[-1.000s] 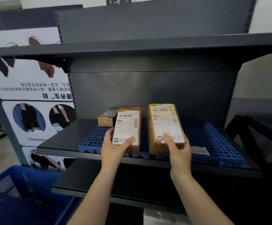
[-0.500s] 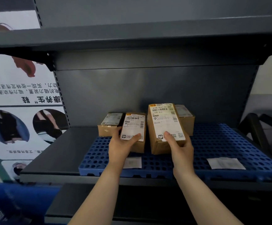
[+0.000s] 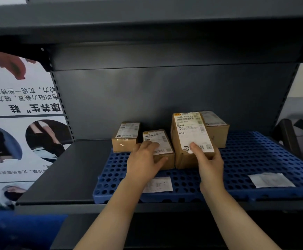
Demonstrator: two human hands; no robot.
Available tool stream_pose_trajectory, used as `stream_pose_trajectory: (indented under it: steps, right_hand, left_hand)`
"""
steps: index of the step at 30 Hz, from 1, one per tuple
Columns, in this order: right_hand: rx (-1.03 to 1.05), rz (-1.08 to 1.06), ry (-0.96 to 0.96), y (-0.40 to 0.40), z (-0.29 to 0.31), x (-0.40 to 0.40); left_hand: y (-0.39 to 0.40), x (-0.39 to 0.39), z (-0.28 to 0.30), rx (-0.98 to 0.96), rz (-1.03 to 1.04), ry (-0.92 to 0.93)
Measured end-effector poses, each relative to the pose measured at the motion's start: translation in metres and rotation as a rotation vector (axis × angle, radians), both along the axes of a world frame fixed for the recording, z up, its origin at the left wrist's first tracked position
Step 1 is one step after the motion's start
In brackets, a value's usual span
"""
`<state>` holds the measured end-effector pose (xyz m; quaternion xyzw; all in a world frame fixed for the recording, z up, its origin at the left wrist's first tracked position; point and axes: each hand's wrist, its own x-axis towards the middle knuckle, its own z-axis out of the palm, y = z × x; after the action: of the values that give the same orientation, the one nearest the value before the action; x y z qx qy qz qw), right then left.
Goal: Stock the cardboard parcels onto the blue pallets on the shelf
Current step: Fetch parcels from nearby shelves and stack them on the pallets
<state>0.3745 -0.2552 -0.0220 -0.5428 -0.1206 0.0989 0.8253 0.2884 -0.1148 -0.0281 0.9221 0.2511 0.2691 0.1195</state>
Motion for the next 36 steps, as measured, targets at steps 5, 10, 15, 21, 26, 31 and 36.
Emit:
stream_pose_trajectory:
  steps: [5, 10, 15, 21, 26, 31, 36]
  right_hand:
    - [0.018, -0.001, 0.000, 0.005, 0.000, 0.002]
    - [0.036, 0.001, -0.012, 0.015, 0.004, 0.004]
    - [0.038, -0.009, -0.025, 0.022, 0.007, 0.009]
    - [0.034, -0.001, -0.033, 0.026, 0.007, 0.018]
    - [0.038, 0.008, -0.037, 0.029, 0.007, 0.023]
    - [0.070, 0.039, -0.052, 0.025, 0.011, 0.025]
    - [0.135, 0.102, -0.150, 0.008, 0.022, 0.032]
  left_hand:
    - [0.015, 0.017, 0.003, 0.078, -0.009, 0.067]
    - [0.028, 0.035, 0.008, 0.165, 0.005, 0.144]
    - [0.035, 0.049, 0.009, 0.156, 0.024, 0.197]
    - [0.047, 0.062, 0.005, 0.159, 0.030, 0.191]
    - [0.051, 0.065, 0.007, 0.152, 0.012, 0.152]
    - [0.023, 0.054, 0.023, -0.210, -0.093, -0.349]
    - [-0.027, 0.053, 0.037, -0.475, -0.345, -0.571]
